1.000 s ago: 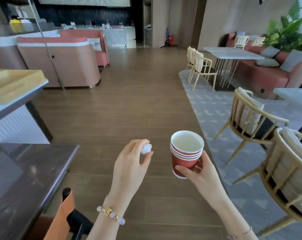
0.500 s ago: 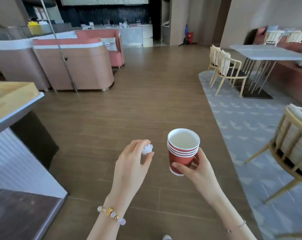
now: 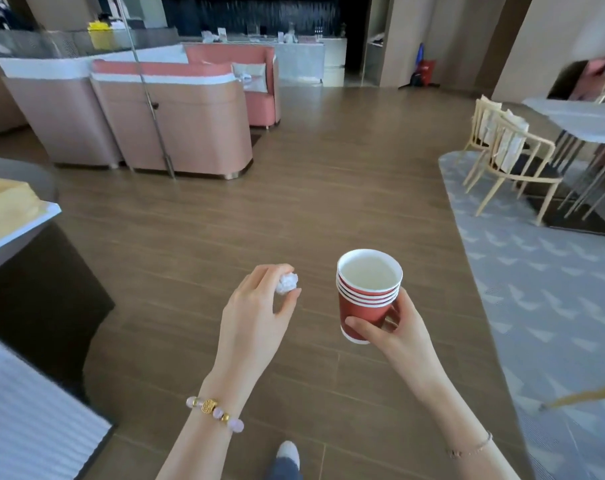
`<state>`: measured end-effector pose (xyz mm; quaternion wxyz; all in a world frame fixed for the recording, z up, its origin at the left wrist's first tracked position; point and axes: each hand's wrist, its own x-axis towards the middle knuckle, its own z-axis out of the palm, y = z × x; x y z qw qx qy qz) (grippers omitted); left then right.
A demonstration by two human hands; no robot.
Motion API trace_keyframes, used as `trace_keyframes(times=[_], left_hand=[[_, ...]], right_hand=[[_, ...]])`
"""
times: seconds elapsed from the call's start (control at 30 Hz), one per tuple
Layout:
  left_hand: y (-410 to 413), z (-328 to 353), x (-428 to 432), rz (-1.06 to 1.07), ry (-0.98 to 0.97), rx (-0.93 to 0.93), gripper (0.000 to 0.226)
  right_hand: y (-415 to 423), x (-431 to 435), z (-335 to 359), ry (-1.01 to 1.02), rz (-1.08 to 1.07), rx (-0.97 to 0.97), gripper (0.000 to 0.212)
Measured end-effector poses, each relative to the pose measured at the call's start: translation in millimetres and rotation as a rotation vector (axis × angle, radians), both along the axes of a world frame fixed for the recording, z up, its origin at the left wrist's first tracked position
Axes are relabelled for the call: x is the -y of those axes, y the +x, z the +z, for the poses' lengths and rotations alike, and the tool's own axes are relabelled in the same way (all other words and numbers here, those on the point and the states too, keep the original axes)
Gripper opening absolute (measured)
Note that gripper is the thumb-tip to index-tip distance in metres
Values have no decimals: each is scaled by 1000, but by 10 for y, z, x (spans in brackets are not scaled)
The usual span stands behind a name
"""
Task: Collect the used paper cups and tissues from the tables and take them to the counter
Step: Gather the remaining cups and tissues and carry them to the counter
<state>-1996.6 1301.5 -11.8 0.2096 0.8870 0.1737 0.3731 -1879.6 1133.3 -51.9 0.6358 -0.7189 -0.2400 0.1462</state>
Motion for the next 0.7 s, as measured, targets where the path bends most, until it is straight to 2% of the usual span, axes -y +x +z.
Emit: trace_keyframes(times=[0.7], left_hand=[[3160,22,-3189,13,22,16,22]], right_hand=[[3169,-3275,185,32,13,20,62]])
